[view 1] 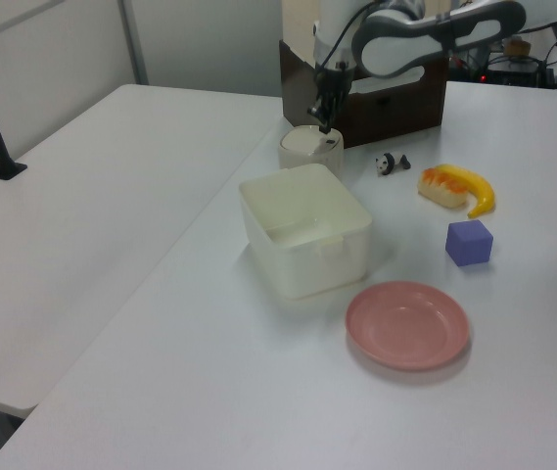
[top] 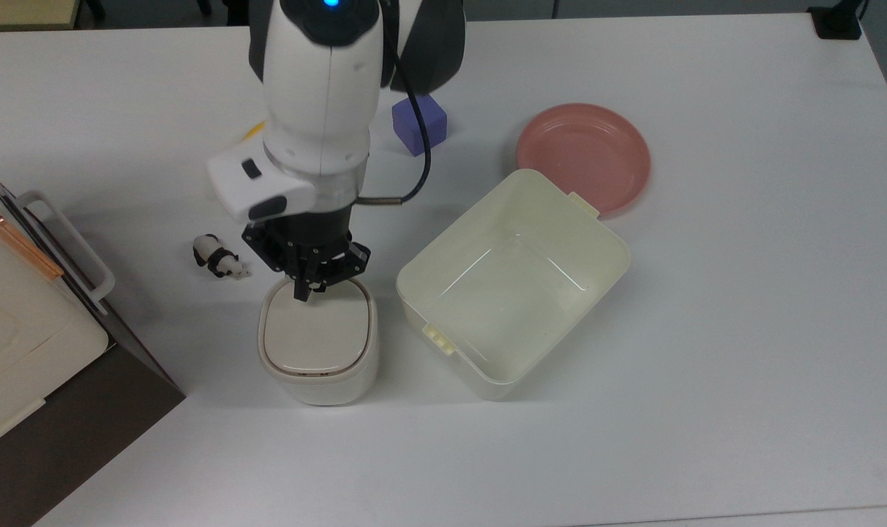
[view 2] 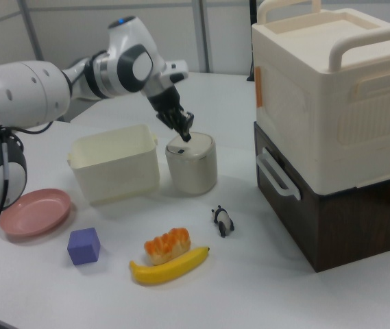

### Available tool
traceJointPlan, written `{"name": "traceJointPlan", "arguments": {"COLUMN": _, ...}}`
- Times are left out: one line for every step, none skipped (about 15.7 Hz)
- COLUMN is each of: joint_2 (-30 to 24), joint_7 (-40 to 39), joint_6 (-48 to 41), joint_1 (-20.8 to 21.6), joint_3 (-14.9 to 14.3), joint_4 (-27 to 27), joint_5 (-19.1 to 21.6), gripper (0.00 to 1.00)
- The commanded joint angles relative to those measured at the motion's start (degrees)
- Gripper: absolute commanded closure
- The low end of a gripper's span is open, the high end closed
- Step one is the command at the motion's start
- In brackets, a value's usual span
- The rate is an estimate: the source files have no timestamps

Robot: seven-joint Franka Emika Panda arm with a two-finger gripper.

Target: Close the trash can

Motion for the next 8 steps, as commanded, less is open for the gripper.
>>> {"name": "traceJointPlan", "arguments": {"joint_2": -6.4, "joint_7": -0.6, "joint_6": -1.0, "joint_1": -0.2, "joint_3": 0.2, "joint_4": -1.0, "joint_5": 3.3, "gripper": 1.0}}
{"name": "traceJointPlan", "arguments": {"joint_2": -7.9, "joint_7": -0.7, "joint_6": -1.1, "joint_1": -0.2, "joint_3": 0.2, "joint_4": -1.0, "joint_5": 3.8, "gripper": 1.0}}
{"name": "traceJointPlan", "arguments": {"joint_2": -10.0, "joint_7": -0.9, "joint_6": -1.2, "joint_1": -0.2, "joint_3": 0.2, "joint_4": -1.6, "joint_5": 4.6, "gripper": 1.0}}
{"name": "traceJointPlan", "arguments": {"joint_2": -12.1, "joint_7": -1.0, "joint_6": -3.3, "joint_1": -0.5, "joint_3": 0.2, "joint_4": -2.3, "joint_5": 5.8, "gripper": 1.0}}
{"name": "traceJointPlan", "arguments": {"joint_2": -13.5, "joint_7": -2.5, "joint_6": -6.8, "joint_1": -0.7, "joint_3": 0.1, "joint_4": -2.6, "joint_5": 7.6, "gripper": 1.0}}
{"name": "traceJointPlan", "arguments": {"joint_2": -14.8, "joint_7": -5.3, "joint_6": -11.0, "joint_1": -0.8, "joint_3": 0.2, "joint_4": -2.9, "joint_5": 9.4, "gripper": 1.0}}
{"name": "traceJointPlan", "arguments": {"joint_2": -16.1, "joint_7": -8.7, "joint_6": -15.8, "joint_1": -0.8, "joint_3": 0.1, "joint_4": -3.0, "joint_5": 11.1, "gripper": 1.0}}
{"name": "traceJointPlan", "arguments": {"joint_2": -17.3, "joint_7": -11.8, "joint_6": -20.1, "joint_1": -1.1, "joint_3": 0.1, "joint_4": -3.0, "joint_5": 12.9, "gripper": 1.0}}
